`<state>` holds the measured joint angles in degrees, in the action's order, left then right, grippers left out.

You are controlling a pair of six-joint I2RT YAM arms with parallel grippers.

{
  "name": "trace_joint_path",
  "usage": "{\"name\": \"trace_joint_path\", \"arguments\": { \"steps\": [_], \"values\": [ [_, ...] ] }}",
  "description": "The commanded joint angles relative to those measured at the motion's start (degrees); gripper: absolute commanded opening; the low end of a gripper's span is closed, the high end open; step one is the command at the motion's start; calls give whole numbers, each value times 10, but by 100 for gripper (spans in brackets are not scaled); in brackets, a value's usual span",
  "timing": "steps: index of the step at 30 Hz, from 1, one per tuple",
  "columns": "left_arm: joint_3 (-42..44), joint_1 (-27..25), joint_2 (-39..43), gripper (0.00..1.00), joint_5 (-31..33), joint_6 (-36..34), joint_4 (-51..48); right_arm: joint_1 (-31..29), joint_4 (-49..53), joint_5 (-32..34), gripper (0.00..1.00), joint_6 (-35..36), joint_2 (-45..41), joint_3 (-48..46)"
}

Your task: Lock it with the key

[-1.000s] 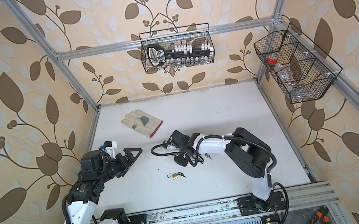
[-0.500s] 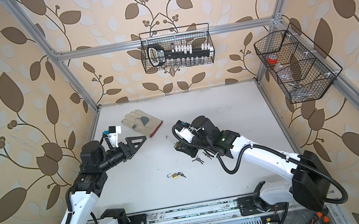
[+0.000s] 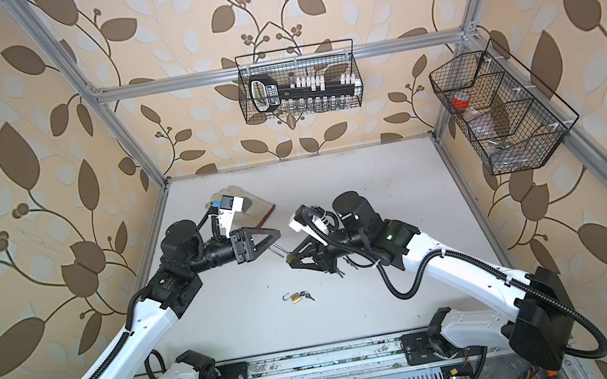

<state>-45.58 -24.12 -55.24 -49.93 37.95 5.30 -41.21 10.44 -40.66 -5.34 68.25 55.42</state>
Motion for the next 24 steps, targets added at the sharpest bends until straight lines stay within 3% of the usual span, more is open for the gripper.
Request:
{"name": "trace_joint_path", "arguments": {
  "steps": [1,9,24],
  "values": [
    [-24,-13,6,68,-38,-20,44,3,-30,-35,0,-16,-16,18],
    [-22,-20,10,46,-32,-25,38,13,-40,-16,0,-33,-29,7],
    [-29,-20,29,24,21,-39,0,30,-33,-33,0,-33,-27,4]
  ]
}}
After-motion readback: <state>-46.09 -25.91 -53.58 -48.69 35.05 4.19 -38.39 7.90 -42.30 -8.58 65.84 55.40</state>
